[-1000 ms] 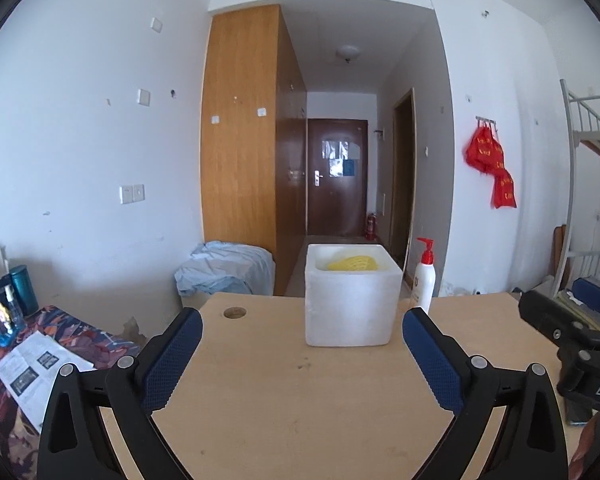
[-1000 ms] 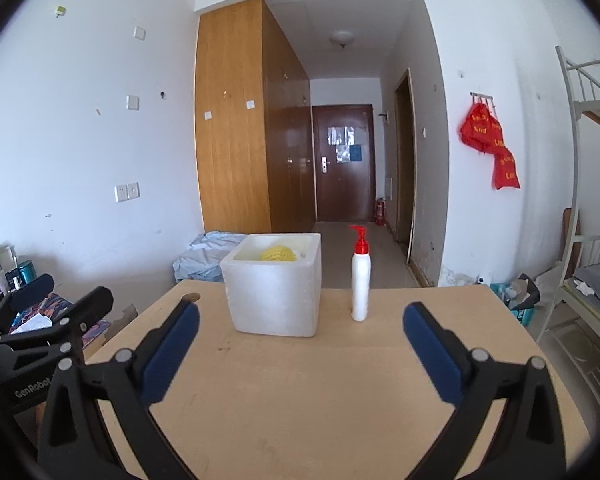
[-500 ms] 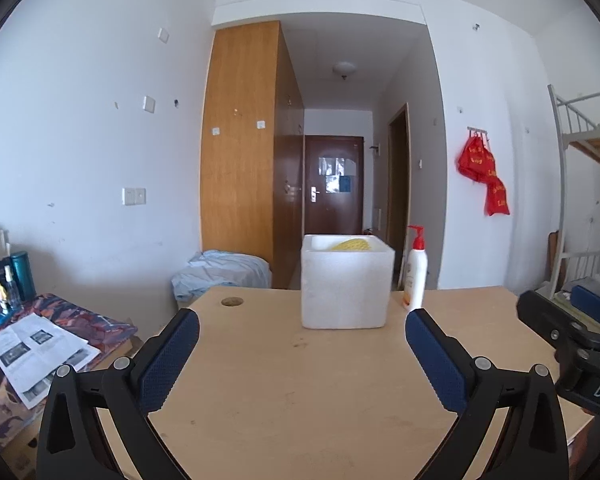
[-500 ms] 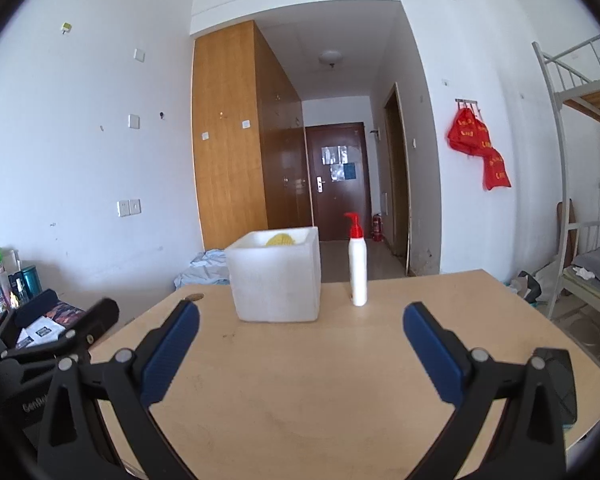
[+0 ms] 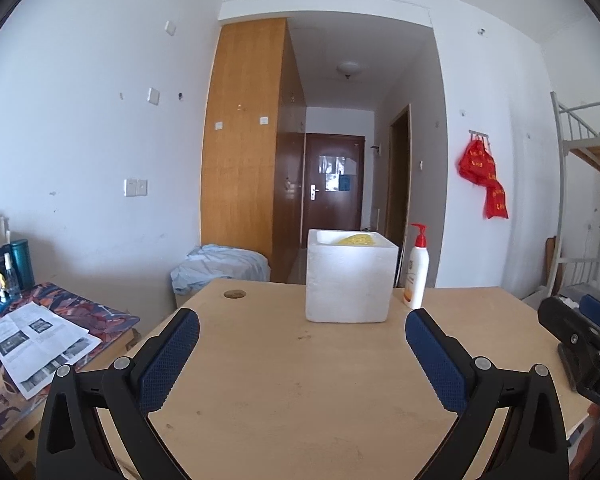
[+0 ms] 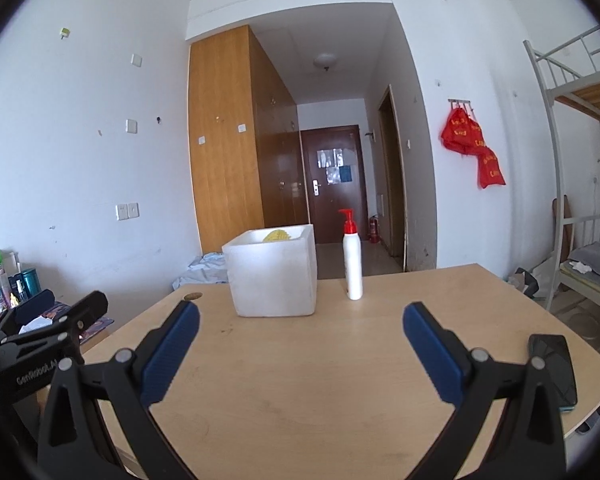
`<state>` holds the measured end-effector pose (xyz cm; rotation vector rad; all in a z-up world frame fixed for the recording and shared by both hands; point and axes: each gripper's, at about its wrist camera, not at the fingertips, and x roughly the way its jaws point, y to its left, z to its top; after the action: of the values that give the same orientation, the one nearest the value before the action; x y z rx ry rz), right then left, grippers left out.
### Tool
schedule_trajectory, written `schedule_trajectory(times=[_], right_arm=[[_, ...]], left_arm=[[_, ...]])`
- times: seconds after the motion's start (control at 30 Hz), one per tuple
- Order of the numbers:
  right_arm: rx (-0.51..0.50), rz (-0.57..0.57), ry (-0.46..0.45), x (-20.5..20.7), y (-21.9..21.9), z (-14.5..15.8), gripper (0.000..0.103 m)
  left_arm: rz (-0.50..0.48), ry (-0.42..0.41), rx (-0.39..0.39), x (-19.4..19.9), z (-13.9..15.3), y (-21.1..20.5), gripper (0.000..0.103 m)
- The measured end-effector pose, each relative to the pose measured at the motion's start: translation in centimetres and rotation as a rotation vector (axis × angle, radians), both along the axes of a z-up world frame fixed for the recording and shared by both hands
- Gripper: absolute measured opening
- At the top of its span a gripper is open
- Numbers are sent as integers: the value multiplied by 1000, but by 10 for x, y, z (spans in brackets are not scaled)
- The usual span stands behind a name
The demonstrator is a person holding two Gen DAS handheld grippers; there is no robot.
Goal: Organize soft objects
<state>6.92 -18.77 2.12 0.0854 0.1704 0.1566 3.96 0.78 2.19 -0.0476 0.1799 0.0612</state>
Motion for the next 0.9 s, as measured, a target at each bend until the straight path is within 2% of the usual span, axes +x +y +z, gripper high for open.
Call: schedule_trajectory(times=[0.13, 0.9], right_arm=[[-6, 1, -1, -1, 1, 2, 103], [-10, -6, -3, -4, -1, 0, 103]], left_arm=[[0, -13, 23, -5, 0, -3, 103], [8, -41, 33, -7, 1, -6, 103]])
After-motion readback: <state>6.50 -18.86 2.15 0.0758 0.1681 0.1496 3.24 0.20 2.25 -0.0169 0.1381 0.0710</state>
